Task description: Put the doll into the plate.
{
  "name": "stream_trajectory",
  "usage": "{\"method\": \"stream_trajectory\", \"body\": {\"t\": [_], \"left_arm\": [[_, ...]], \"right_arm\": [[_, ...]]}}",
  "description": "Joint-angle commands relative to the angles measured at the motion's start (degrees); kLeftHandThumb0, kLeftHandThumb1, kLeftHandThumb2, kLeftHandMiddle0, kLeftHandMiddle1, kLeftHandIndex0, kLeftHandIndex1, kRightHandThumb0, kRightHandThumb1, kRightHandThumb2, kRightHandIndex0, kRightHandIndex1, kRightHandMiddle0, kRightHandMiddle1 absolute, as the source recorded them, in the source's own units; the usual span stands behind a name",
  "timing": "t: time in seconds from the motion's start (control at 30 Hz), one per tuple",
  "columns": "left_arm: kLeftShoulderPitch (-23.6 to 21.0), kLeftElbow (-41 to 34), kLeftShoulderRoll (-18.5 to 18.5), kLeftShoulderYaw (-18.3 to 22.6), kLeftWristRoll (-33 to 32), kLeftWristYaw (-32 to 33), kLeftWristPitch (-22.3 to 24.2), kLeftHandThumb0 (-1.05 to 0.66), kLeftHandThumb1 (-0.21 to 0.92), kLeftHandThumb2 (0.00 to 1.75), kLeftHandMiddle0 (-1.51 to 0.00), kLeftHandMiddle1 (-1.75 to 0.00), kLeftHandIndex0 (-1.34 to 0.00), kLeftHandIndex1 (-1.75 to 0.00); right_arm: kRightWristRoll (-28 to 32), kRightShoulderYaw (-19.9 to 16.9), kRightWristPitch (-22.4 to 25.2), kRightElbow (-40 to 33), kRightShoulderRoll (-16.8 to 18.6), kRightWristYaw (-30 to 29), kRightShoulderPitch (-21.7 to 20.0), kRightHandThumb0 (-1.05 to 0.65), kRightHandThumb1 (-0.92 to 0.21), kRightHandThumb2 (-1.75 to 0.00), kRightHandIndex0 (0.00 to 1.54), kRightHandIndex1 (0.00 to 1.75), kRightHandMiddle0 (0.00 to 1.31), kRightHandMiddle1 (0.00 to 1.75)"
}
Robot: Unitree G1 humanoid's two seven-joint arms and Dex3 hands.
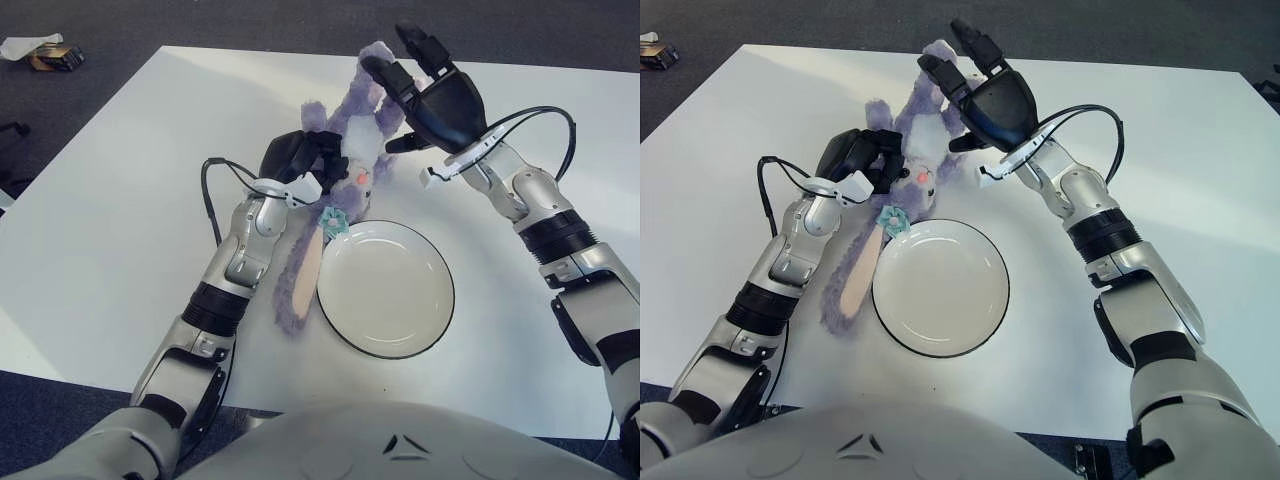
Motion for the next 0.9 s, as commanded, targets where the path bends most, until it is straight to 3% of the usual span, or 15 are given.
{"method": "stream_trajectory", "body": {"t": [0.0,0.37,0.87], "left_arm": [[-0.08,0.75,0.33,0.08,0.12,0.13,0.23,-0.72,0.92,0.93,-1.42,-1.75,-1.2,-1.75],[-0.4,1.0,0.1,0.16,-0.1,-0.34,1.17,-0.72,0.92,0.93,-1.42,-1.75,-1.2,-1.75],[-0.5,0.93,-0.47,-0.08,0.23,0.08,2.58,-0.76,0.92,0.93,-1.43,-1.75,-1.22,-1.75]], "right_arm": [[3.64,-0.58,-5.45,1.86,-1.49,3.11,-2.66,-0.6,-0.45,-0.75,0.0,0.0,0.0,0.65],[8.0,0.01,-19.03,8.36,-3.92,11.33,-6.84,-0.62,-0.46,-0.76,0.0,0.0,0.0,0.56],[4.65,1.05,-26.19,15.24,-4.04,10.98,-11.33,-0.64,-0.54,-0.67,0.0,0.0,0.0,0.44]]}}
